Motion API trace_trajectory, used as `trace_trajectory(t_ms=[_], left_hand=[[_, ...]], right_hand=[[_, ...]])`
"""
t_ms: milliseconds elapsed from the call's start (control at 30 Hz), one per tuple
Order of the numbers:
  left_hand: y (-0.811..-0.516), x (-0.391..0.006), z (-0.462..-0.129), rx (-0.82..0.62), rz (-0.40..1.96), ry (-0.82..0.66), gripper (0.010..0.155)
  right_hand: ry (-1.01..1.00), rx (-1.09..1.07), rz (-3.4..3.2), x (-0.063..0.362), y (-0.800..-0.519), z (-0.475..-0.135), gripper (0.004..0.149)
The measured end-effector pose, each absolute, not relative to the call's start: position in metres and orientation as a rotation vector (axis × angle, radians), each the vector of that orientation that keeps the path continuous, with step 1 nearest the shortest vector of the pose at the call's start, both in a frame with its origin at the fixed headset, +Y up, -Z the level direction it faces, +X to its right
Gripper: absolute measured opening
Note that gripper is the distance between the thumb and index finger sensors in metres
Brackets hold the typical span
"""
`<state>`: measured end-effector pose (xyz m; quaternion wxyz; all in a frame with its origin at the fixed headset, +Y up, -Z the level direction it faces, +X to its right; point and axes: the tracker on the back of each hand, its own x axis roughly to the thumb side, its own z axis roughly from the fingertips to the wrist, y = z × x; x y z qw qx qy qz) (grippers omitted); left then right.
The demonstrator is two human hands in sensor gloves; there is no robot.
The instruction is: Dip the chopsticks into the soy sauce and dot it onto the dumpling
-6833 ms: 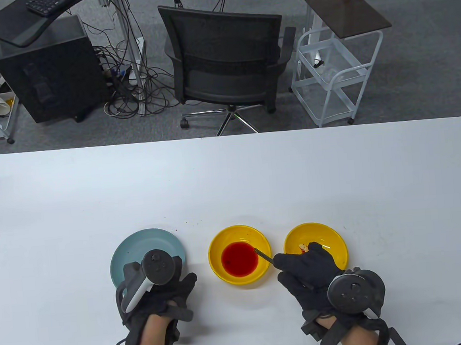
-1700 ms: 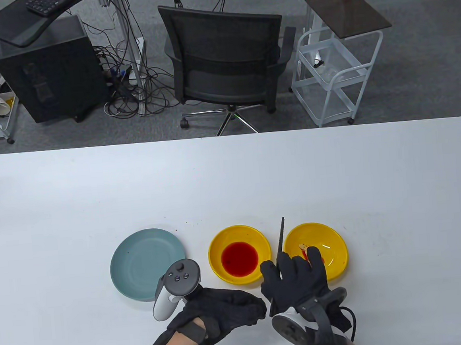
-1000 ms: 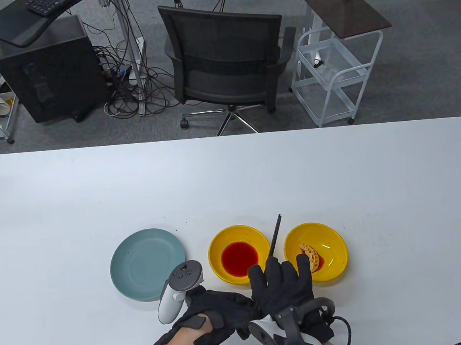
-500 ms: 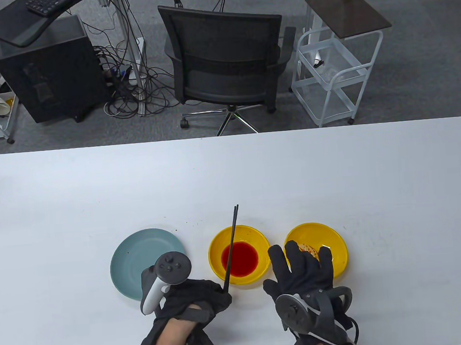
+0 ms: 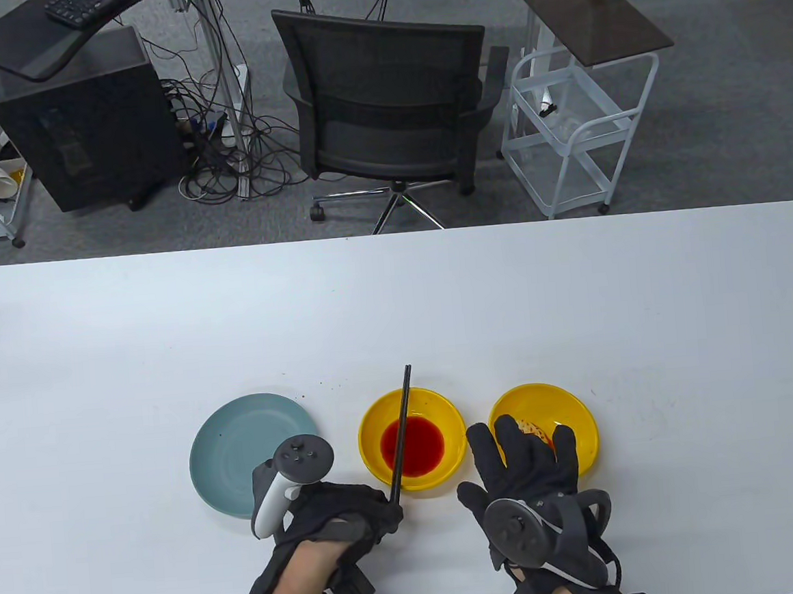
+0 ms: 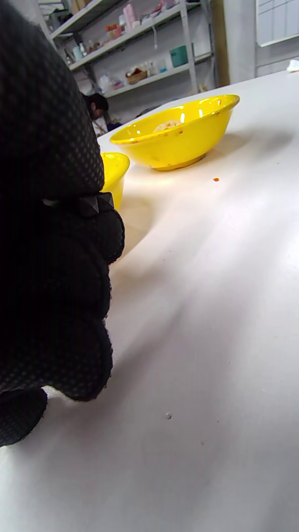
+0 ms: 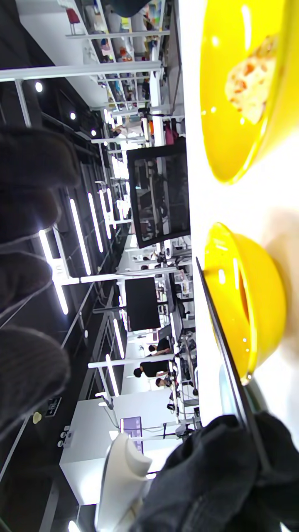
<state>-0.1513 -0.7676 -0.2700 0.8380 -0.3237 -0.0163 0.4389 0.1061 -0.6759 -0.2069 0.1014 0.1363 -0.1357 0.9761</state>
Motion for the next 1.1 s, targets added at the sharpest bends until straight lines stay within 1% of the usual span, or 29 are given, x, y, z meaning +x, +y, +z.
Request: trace_trajectory(t_ms=[300,433,567,633,733,800,933,1000,1100], left_hand=[[-0.765,-0.152,-0.269,-0.663,0.836,-0.013,0.052],[-0.756,-0.160,-0.266,-0.625,0.768,0.004,0.065],[-0.746,-0.168,-0.263,-0.588,0.727,0.020,0.069],[-0.742,-0.172,-0.264,-0.565,0.738,0.007,0.068],[-0.737,-0.174,-0.266,-0.482,0.768,-0.074,0.067],[-0.732,-0.174,-0.266,-0.400,0.737,-0.101,0.068],[-0.720,-0.173,-0.263,-0.188,0.559,-0.124,0.075],[-0.716,-0.173,-0.262,-0.119,0.507,-0.121,0.077],[-0.716,-0.174,-0.262,-0.102,0.503,-0.127,0.077]], right_hand=[[-0.339,0.376,2.855,0.112,-0.677,-0.211,0.074],[-0.293,0.356,2.843,0.116,-0.678,-0.214,0.075],[-0.258,0.326,2.822,0.122,-0.679,-0.218,0.075],[-0.237,0.310,2.811,0.126,-0.679,-0.220,0.075],[-0.192,0.286,2.788,0.132,-0.681,-0.224,0.074],[-0.159,0.275,2.772,0.136,-0.682,-0.226,0.074],[-0.114,0.249,2.743,0.141,-0.684,-0.230,0.074],[-0.107,0.248,2.737,0.142,-0.684,-0.230,0.074],[-0.110,0.252,2.733,0.142,-0.685,-0.229,0.074]])
